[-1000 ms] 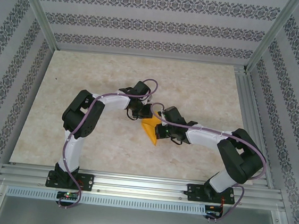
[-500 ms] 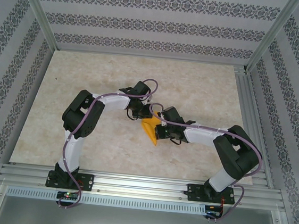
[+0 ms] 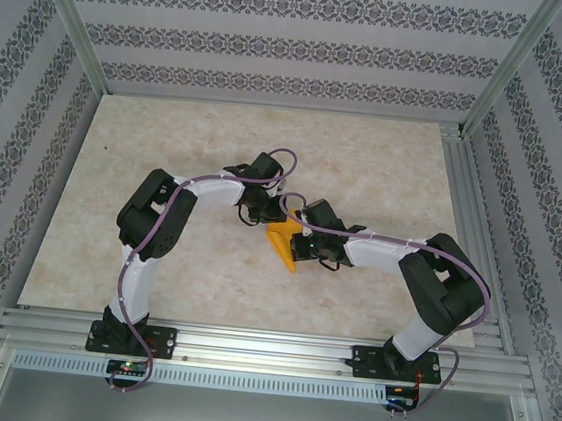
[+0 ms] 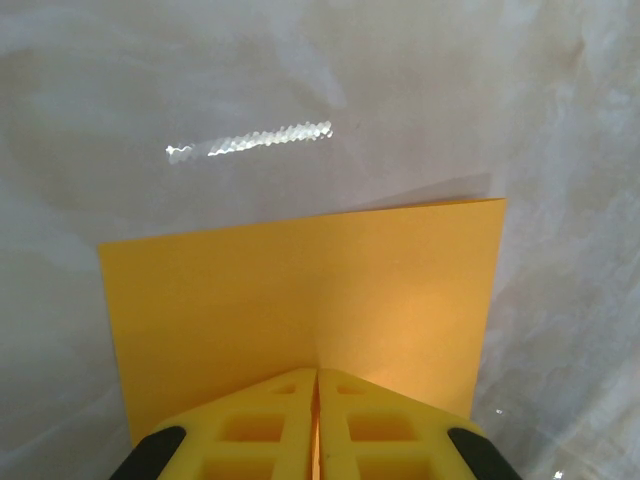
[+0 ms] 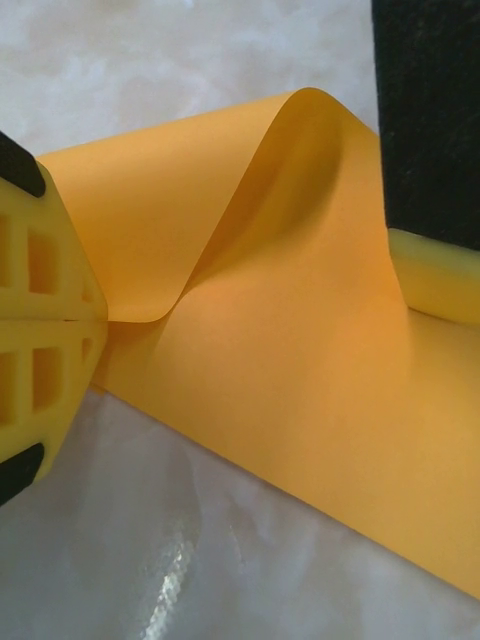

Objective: Fold a paper plane with a square sheet of paper (fold left side to right side)
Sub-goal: Third fold the triangle at the center of the table.

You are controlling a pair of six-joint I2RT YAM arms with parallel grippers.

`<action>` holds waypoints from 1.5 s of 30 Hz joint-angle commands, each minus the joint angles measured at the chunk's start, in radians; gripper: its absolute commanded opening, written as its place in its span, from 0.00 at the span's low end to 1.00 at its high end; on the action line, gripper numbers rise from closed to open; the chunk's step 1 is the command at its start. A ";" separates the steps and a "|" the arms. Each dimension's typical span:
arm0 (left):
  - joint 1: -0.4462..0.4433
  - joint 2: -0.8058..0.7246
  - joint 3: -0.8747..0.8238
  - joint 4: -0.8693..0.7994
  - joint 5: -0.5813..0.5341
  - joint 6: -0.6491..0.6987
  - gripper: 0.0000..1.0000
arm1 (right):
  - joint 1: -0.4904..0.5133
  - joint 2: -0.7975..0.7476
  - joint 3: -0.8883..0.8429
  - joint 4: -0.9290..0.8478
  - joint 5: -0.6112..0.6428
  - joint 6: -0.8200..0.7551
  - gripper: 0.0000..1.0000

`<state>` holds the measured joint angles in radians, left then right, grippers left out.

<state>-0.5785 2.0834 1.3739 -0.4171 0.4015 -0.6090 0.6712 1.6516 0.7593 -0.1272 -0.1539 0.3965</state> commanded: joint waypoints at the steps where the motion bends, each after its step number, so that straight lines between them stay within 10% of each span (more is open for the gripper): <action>1: -0.026 0.048 -0.010 -0.033 -0.025 0.016 0.11 | -0.009 0.002 0.000 -0.017 0.027 0.014 0.00; 31: -0.028 0.025 0.000 -0.047 -0.022 0.022 0.12 | -0.008 0.023 -0.005 -0.053 0.036 0.016 0.00; 45: 0.024 -0.147 0.048 -0.154 -0.050 0.063 0.35 | -0.001 0.063 -0.003 -0.075 0.024 0.019 0.00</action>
<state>-0.5770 2.0285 1.3979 -0.5159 0.3801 -0.5793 0.6716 1.6588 0.7662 -0.1478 -0.1333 0.4000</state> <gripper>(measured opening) 0.337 0.042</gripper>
